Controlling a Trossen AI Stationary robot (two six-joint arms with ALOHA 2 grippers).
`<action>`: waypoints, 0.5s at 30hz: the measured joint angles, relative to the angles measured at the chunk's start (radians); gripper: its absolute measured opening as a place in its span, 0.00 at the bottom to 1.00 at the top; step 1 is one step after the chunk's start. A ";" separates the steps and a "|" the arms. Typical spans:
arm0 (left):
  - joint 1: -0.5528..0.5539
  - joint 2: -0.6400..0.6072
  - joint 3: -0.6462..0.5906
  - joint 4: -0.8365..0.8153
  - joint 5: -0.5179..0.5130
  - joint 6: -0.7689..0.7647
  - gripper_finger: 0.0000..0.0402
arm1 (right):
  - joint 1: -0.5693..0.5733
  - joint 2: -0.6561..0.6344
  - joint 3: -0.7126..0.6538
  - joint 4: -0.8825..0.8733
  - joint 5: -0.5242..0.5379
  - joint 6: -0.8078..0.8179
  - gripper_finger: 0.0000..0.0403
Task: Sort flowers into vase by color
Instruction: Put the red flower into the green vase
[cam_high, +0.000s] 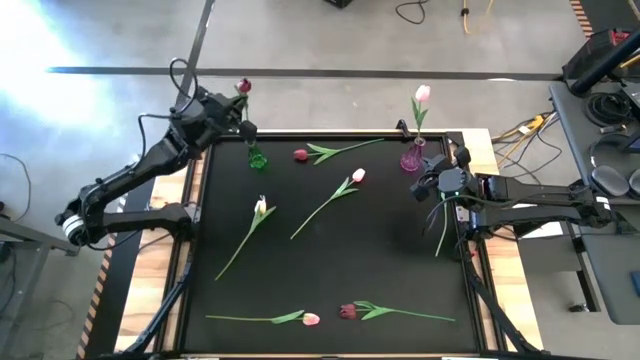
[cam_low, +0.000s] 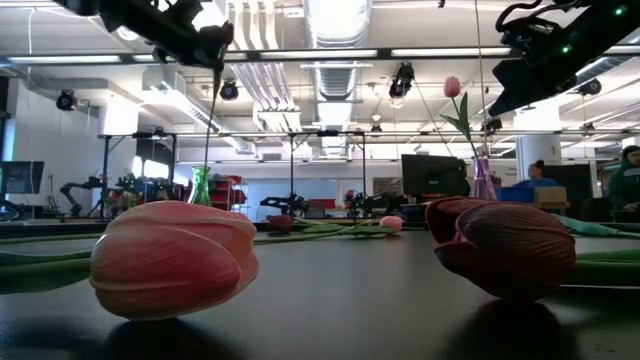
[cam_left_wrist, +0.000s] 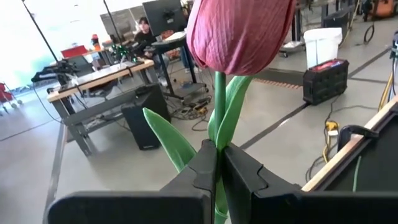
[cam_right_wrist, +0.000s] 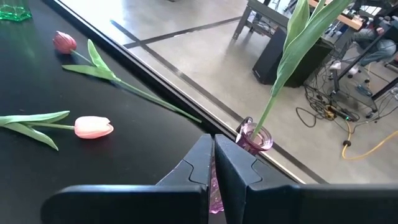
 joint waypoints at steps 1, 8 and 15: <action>0.000 -0.004 -0.024 0.021 0.000 0.000 0.00 | 0.000 0.000 0.000 0.000 0.000 0.000 0.03; 0.000 -0.013 -0.162 0.098 -0.001 -0.020 0.00 | 0.000 0.000 0.000 0.002 0.000 0.001 0.03; 0.000 -0.015 -0.234 0.132 -0.002 -0.043 0.00 | 0.000 0.000 -0.001 0.030 0.000 0.000 0.03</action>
